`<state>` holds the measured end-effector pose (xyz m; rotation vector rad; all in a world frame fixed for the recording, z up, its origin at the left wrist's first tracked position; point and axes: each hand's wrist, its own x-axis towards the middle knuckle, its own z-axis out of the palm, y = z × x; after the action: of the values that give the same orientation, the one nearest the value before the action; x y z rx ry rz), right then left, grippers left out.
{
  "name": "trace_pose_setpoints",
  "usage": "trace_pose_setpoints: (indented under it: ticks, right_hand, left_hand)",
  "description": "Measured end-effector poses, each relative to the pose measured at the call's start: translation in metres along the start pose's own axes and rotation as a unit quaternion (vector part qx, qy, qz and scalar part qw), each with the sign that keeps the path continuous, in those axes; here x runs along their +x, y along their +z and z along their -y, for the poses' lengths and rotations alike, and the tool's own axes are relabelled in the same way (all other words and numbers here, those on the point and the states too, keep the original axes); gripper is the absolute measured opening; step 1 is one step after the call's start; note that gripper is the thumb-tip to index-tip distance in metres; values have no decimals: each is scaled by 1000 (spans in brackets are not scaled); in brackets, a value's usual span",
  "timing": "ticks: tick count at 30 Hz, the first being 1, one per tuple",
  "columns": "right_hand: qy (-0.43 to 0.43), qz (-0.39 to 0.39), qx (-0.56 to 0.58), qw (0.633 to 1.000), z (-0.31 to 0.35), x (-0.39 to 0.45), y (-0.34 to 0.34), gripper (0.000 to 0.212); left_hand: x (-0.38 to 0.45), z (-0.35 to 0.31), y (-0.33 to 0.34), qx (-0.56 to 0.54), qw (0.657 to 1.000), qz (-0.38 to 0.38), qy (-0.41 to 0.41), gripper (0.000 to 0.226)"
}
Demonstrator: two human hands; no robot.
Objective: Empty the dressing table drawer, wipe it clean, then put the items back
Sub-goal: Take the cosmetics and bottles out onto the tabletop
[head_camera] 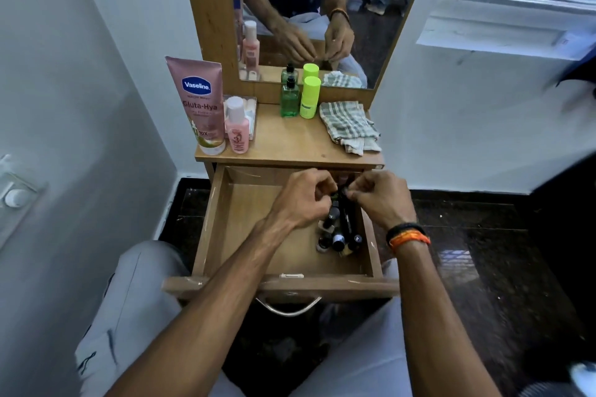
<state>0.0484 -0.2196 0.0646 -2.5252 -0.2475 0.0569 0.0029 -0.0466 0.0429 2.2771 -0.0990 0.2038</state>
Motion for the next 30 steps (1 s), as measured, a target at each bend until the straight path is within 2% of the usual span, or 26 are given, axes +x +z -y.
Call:
trace_pose_setpoints:
  ticks: [7, 13, 23, 30]
  right_hand:
    - [21, 86, -43, 995, -17, -42, -6, 26]
    - [46, 135, -41, 989, -18, -55, 5, 35]
    - [43, 106, -57, 992, -16, -60, 12, 24]
    - [40, 99, -54, 993, -16, -62, 10, 24]
  left_hand:
    - [-34, -2, 3, 56, 994, 97, -1, 26]
    - [-44, 3, 13, 91, 989, 115, -6, 25]
    - [-45, 8, 29, 84, 990, 109, -31, 24]
    - [-46, 9, 28, 58, 992, 110, -26, 23]
